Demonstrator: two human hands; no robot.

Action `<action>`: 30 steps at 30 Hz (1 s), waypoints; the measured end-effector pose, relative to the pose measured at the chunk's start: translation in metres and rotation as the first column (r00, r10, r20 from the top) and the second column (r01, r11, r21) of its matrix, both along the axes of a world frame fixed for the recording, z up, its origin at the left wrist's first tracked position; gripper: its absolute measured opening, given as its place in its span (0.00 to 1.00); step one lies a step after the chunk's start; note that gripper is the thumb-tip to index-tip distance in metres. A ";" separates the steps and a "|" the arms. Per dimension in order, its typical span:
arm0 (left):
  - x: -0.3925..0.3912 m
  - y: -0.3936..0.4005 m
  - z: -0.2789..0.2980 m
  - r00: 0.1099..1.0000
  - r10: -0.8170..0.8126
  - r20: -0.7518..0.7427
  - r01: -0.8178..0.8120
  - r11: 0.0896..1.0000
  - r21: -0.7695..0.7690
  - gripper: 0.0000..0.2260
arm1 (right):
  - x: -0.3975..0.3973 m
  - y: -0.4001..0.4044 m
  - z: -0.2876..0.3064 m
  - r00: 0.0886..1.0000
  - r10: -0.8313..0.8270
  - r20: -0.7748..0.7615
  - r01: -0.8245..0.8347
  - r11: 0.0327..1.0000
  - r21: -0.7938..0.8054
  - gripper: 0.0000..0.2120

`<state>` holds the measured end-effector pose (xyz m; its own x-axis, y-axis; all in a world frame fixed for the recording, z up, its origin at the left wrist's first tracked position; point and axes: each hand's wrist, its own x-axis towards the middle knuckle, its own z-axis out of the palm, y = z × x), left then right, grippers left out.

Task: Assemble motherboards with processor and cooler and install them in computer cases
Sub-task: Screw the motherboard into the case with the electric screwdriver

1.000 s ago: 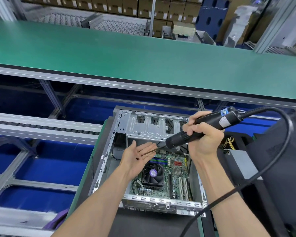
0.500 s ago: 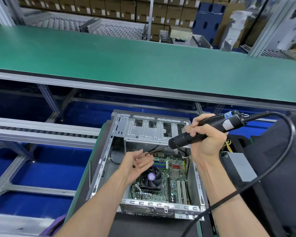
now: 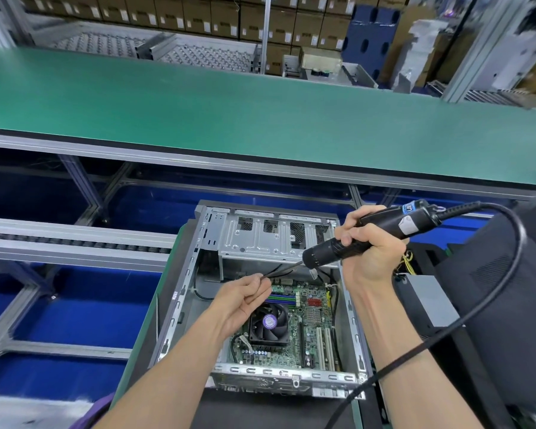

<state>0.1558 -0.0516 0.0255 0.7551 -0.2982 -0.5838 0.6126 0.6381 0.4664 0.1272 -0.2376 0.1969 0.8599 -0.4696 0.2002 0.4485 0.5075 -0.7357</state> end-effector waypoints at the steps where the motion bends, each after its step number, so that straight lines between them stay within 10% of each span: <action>1: 0.000 0.000 0.000 1.000 -0.002 0.005 0.002 1.000 -0.004 0.16 | 0.000 0.000 0.000 1.000 -0.002 0.003 0.002 1.000 0.000 0.12; 30: 0.002 0.000 0.006 0.991 0.126 0.044 -0.122 0.989 -0.081 0.07 | 0.001 0.010 0.011 0.993 -0.090 -0.077 0.101 0.985 0.143 0.11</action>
<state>0.1576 -0.0513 0.0310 0.8162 -0.2438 -0.5238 0.5042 0.7433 0.4396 0.1282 -0.2273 0.2081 0.8190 -0.5702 0.0642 0.4504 0.5696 -0.6875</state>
